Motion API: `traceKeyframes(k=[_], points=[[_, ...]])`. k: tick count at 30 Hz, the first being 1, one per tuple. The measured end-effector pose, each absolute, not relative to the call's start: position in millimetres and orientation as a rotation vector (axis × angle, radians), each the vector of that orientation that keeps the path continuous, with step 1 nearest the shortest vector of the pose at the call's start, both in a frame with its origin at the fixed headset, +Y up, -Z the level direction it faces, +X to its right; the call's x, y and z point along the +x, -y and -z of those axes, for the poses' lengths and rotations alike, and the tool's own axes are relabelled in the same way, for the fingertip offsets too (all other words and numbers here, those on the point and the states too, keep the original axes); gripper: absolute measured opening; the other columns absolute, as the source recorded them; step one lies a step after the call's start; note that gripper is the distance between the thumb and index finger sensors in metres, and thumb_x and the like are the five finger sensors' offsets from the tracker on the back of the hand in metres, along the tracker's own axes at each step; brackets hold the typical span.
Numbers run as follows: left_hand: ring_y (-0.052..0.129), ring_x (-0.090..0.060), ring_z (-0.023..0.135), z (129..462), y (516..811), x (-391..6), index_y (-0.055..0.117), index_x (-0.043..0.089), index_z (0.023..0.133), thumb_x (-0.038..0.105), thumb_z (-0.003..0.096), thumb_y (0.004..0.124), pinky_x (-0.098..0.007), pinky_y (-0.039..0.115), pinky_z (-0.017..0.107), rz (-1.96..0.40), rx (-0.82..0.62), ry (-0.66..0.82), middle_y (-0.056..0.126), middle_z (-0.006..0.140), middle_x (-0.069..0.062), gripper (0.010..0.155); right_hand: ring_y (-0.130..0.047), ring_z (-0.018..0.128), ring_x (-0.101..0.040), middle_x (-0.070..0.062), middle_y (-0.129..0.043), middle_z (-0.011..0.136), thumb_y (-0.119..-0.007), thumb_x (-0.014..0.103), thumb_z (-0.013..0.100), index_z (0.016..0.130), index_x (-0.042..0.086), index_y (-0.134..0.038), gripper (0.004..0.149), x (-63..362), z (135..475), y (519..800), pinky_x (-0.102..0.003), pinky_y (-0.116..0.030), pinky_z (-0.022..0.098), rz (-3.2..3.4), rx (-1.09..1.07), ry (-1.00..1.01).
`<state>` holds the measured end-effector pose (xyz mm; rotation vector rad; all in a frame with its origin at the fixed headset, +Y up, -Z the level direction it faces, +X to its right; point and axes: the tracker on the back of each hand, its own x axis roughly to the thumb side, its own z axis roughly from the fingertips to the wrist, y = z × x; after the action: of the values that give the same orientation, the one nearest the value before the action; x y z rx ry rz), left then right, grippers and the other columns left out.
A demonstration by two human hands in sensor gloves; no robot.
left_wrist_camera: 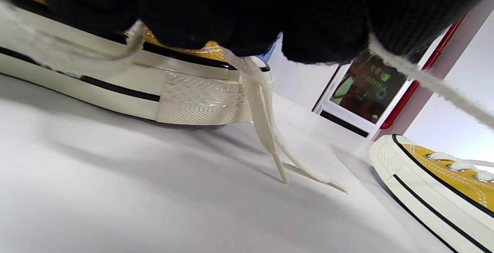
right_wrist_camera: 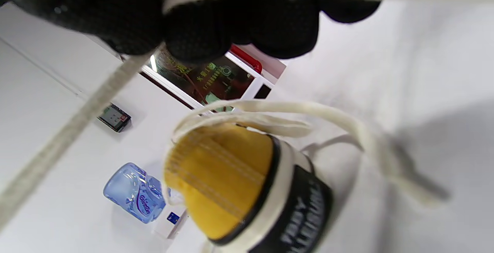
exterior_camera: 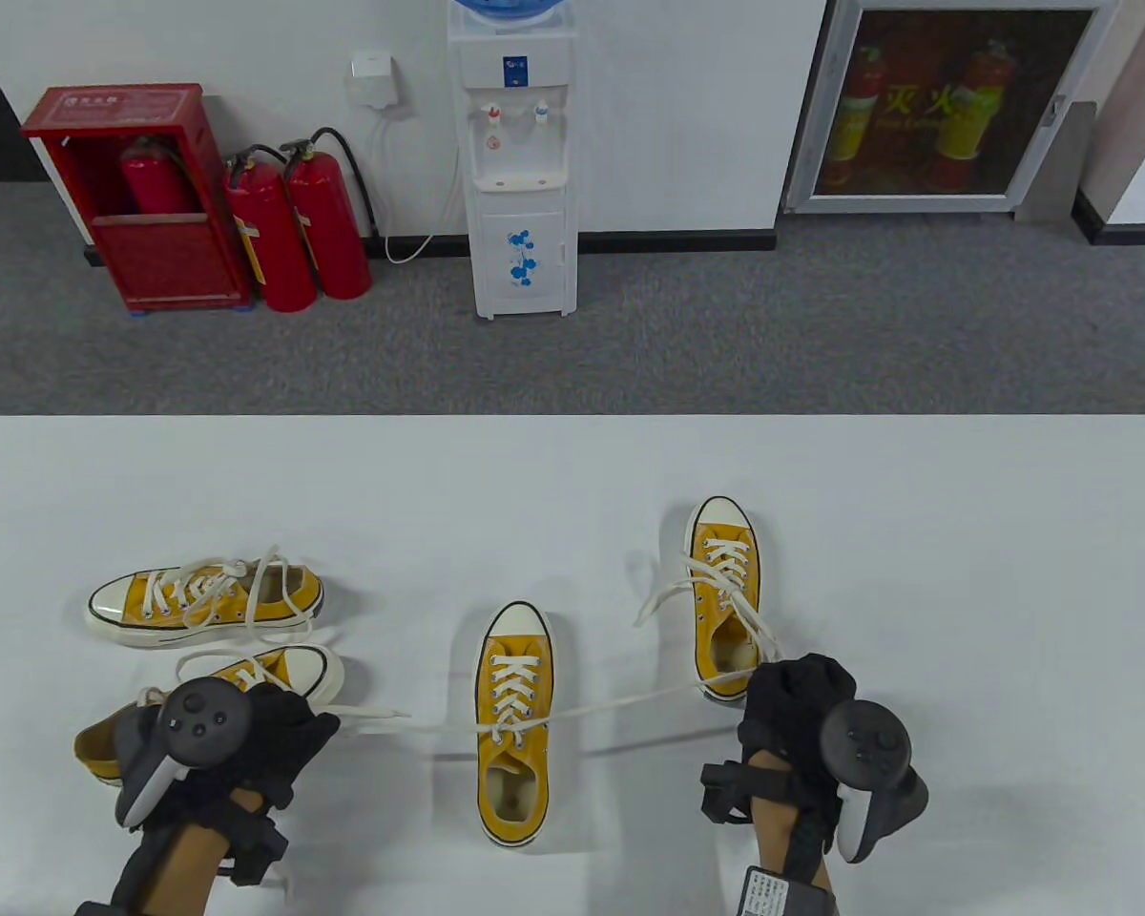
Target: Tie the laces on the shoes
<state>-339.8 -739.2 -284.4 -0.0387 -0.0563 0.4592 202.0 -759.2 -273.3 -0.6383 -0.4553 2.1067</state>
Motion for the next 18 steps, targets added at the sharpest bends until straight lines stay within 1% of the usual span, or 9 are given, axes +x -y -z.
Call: traceKeyframes(k=[2,4,6,9,12,14,16,18], points=[[0.095,-0.023,0.039,284,739,-339,0.096,0.031,0.057,0.064,0.0430,0.081,-0.052,0.083,0.043,-0.454,-0.038,0.061,0.095,0.061,0.001,0.039,-0.080,0.073,-0.027,-0.006,-0.064,0.096,-0.079,0.047,0.046,0.072,0.013,-0.084,0.043,201,275,762,-0.052,-0.063,0.060,-2.117,-0.632,0.431],[0.096,-0.024,0.040,284,738,-339,0.096,0.031,0.058,0.063,0.0435,0.080,-0.052,0.083,0.044,-0.457,-0.031,0.064,0.095,0.062,0.001,0.039,-0.079,0.075,-0.028,-0.007,-0.062,0.098,-0.079,0.047,0.046,0.075,0.013,-0.084,0.044,199,276,764,-0.055,-0.059,0.062,-2.114,-0.623,0.414],[0.096,-0.024,0.041,283,738,-339,0.096,0.031,0.060,0.063,0.0438,0.080,-0.052,0.083,0.044,-0.463,-0.026,0.070,0.095,0.063,0.000,0.039,-0.075,0.081,-0.031,-0.008,-0.057,0.101,-0.079,0.046,0.047,0.082,0.014,-0.079,0.047,197,277,764,-0.059,-0.053,0.066,-2.113,-0.606,0.408],[0.096,-0.024,0.041,283,737,-338,0.096,0.030,0.061,0.062,0.0441,0.079,-0.052,0.082,0.045,-0.468,-0.018,0.073,0.095,0.064,0.000,0.040,-0.064,0.093,-0.035,-0.009,-0.047,0.107,-0.078,0.044,0.047,0.094,0.015,-0.070,0.056,194,275,757,-0.066,-0.041,0.070,-2.097,-0.567,0.447],[0.096,-0.024,0.042,283,738,-338,0.096,0.030,0.062,0.062,0.0444,0.079,-0.052,0.082,0.045,-0.470,-0.016,0.074,0.095,0.065,0.000,0.040,-0.050,0.104,-0.037,-0.007,-0.038,0.111,-0.075,0.042,0.049,0.101,0.017,-0.062,0.059,182,271,740,-0.069,-0.032,0.073,-2.219,-0.485,0.543],[0.096,-0.025,0.042,283,738,-338,0.096,0.030,0.063,0.061,0.0446,0.079,-0.053,0.082,0.045,-0.476,-0.014,0.075,0.096,0.065,0.000,0.040,-0.049,0.106,-0.037,-0.005,-0.040,0.112,-0.073,0.041,0.049,0.101,0.019,-0.063,0.058,170,270,732,-0.069,-0.031,0.073,-2.312,-0.402,0.596],[0.097,-0.025,0.042,283,738,-338,0.097,0.030,0.063,0.061,0.0446,0.079,-0.053,0.082,0.045,-0.482,-0.010,0.077,0.096,0.066,0.000,0.040,-0.048,0.107,-0.037,-0.005,-0.041,0.112,-0.074,0.041,0.048,0.102,0.019,-0.063,0.059,154,270,728,-0.071,-0.027,0.073,-2.320,-0.272,0.586],[0.097,-0.025,0.042,283,738,-338,0.096,0.030,0.063,0.061,0.0446,0.079,-0.053,0.082,0.045,-0.484,-0.009,0.080,0.096,0.066,0.000,0.040,-0.047,0.108,-0.039,-0.006,-0.042,0.112,-0.076,0.043,0.048,0.102,0.018,-0.064,0.061,142,270,726,-0.072,-0.024,0.072,-2.325,-0.194,0.576]])
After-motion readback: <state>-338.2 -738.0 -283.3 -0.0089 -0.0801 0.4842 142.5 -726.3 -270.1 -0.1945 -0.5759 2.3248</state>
